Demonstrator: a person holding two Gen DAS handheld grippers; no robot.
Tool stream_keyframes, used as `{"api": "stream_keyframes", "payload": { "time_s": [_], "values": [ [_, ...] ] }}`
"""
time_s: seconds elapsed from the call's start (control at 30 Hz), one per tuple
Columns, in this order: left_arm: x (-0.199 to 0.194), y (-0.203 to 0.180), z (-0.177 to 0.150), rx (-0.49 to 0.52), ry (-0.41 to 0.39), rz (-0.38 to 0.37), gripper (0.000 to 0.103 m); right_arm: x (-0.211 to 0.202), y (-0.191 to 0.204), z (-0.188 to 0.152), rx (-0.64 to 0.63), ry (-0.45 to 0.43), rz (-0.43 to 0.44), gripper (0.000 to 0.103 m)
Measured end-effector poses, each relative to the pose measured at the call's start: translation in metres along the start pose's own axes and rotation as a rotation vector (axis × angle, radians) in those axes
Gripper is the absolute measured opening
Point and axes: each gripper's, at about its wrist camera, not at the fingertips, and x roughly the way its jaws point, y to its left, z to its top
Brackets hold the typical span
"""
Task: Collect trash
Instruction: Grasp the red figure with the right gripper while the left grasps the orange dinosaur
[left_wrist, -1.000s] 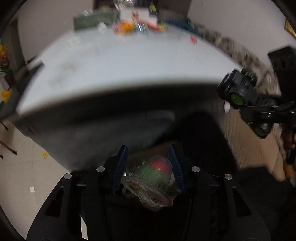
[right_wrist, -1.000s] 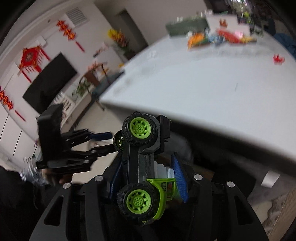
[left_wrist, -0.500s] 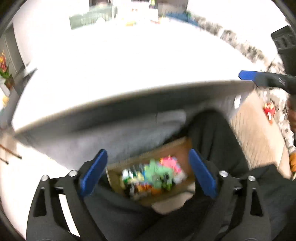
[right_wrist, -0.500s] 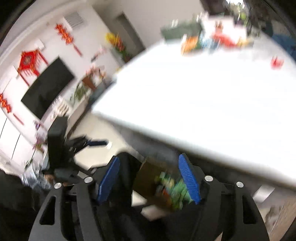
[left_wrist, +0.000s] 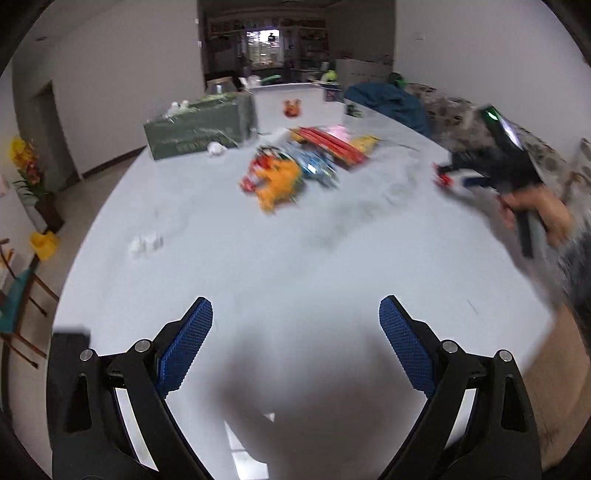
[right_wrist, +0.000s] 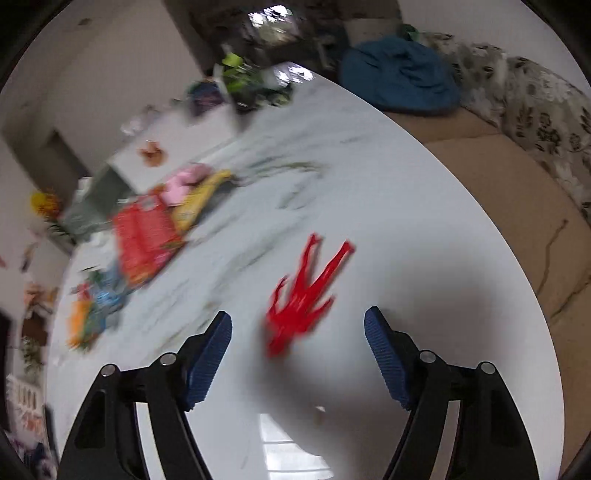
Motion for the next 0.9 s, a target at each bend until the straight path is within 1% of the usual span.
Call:
{"api": "stream_keyframes", "payload": {
  "time_s": [0.03, 0.07, 0.1, 0.13, 0.17, 0.23, 0.27, 0.33, 0.37, 0.4, 0.43, 0.47, 0.53, 0.6, 0.63, 0.7, 0.73, 0.8, 0.9],
  "values": [
    [0.009, 0.006, 0.013, -0.008, 0.005, 0.018, 0.090, 0.003, 0.012, -0.001, -0.060, -0.003, -0.036, 0.072],
    [0.027, 0.011, 0.030, -0.024, 0.012, 0.036, 0.090, 0.006, 0.025, -0.002, -0.139, -0.008, -0.074, 0.063],
    [0.046, 0.016, 0.047, -0.041, 0.022, 0.044, 0.090, 0.003, 0.032, -0.006, -0.192, -0.029, -0.080, 0.050],
    [0.060, 0.023, 0.058, -0.052, 0.034, 0.049, 0.090, 0.000, 0.035, -0.011, -0.208, -0.030, -0.034, 0.039],
    [0.082, 0.027, 0.076, -0.070, 0.061, 0.045, 0.090, -0.002, 0.035, -0.014, -0.221, -0.027, -0.031, 0.039],
    [0.112, 0.028, 0.095, -0.078, 0.102, 0.034, 0.090, -0.007, 0.032, -0.021, -0.232, -0.030, -0.004, 0.039],
    [0.131, 0.025, 0.106, -0.065, 0.129, 0.049, 0.090, -0.009, 0.030, -0.024, -0.239, -0.031, 0.007, 0.039],
    [0.156, 0.019, 0.115, -0.031, 0.166, 0.080, 0.090, -0.014, 0.025, -0.030, -0.234, -0.029, 0.036, 0.039],
    [0.165, 0.015, 0.114, -0.013, 0.187, 0.079, 0.088, -0.018, 0.024, -0.034, -0.233, -0.029, 0.047, 0.039],
    [0.169, 0.013, 0.111, -0.013, 0.190, 0.049, 0.072, -0.021, 0.022, -0.037, -0.238, -0.027, 0.054, 0.039],
    [0.167, 0.014, 0.110, -0.029, 0.164, 0.016, 0.054, -0.023, 0.023, -0.038, -0.241, -0.027, 0.056, 0.039],
    [0.165, 0.016, 0.109, -0.036, 0.164, -0.006, 0.051, -0.025, 0.022, -0.041, -0.240, -0.027, 0.064, 0.039],
    [0.153, 0.019, 0.099, -0.070, 0.160, 0.013, 0.050, -0.030, 0.024, -0.045, -0.231, -0.023, 0.089, 0.039],
    [0.132, 0.021, 0.087, -0.080, 0.131, 0.016, 0.050, -0.037, 0.026, -0.053, -0.216, -0.026, 0.141, 0.038],
    [0.109, 0.021, 0.077, -0.079, 0.096, 0.029, 0.050, -0.042, 0.026, -0.058, -0.202, -0.023, 0.179, 0.038],
    [0.072, 0.021, 0.065, -0.076, 0.036, 0.035, 0.050, -0.052, 0.029, -0.067, -0.182, -0.019, 0.227, 0.038],
    [0.052, 0.019, 0.058, -0.069, 0.006, 0.039, 0.050, -0.063, 0.031, -0.075, -0.171, -0.019, 0.270, 0.038],
    [0.001, 0.016, 0.038, -0.054, -0.057, 0.041, 0.050, -0.079, 0.036, -0.085, -0.166, -0.024, 0.312, 0.038],
    [-0.058, 0.008, 0.011, -0.027, -0.121, 0.029, 0.050, -0.122, 0.056, -0.111, -0.208, -0.058, 0.375, 0.038]
  ]
}}
